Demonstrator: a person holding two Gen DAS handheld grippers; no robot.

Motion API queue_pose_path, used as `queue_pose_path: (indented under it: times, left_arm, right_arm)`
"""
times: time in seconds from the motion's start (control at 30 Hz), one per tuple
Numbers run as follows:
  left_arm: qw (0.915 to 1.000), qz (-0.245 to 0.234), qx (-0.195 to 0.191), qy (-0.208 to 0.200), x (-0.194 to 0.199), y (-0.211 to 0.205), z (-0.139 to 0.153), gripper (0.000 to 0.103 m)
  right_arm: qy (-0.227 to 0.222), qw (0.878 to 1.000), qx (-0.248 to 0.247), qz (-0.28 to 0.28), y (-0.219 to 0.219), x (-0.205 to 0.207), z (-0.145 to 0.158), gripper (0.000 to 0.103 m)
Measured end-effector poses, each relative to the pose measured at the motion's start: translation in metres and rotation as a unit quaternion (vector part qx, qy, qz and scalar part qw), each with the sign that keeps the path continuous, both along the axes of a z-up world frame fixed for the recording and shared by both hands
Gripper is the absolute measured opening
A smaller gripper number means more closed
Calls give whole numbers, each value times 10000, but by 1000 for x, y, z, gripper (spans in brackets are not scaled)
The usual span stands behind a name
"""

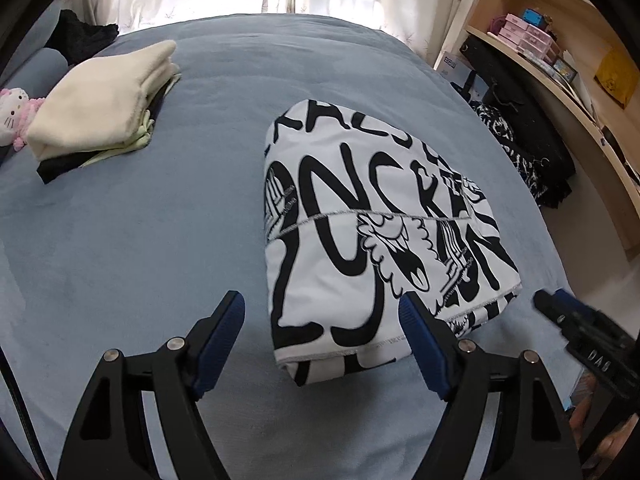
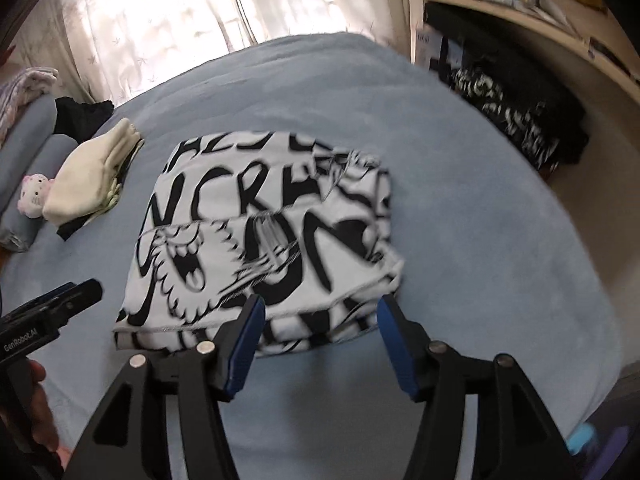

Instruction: Fold large clothes

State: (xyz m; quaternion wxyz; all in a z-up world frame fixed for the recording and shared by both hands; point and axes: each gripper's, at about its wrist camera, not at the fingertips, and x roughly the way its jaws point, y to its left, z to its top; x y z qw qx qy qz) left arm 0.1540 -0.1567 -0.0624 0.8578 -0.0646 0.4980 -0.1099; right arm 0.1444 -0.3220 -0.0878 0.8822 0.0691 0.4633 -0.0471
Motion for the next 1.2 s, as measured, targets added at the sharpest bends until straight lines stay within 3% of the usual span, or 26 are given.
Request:
queue_pose_path:
  times: [0.17,0.3,0.4,0.53,0.83,0.93,1.2]
  left_arm:
    - [9998,108,121,82,11,5,-1,78]
    - [9995,61,-82,298,27,10,-6,78]
    - [9990,6,-174,413,40,12,-11,78]
    - [9940,-163,-775,757,58,13,-22,78]
    - [9787,-184,-1469,1420,95,4,-73,81]
    - [9810,-129,-1412,1323,98,-2,-78,91]
    - [9823,-179,-1337,1299,113,-9,-96,99]
  right_arm:
    - [-15,9996,276,112,-19,14,11,58]
    - [-7,9945,1047,65,-43,25,14,59]
    - [27,9861,1662,-71,-68,36,14,69]
    - [99,9779,2088,-47,-94,55,6,85]
    - [914,9606,2616,200,-114,99,-59,85]
    - [1067,9529,2823,303,-117,109,-79,85]
    - [1305,9415,3027,701,-109,131,-114,85]
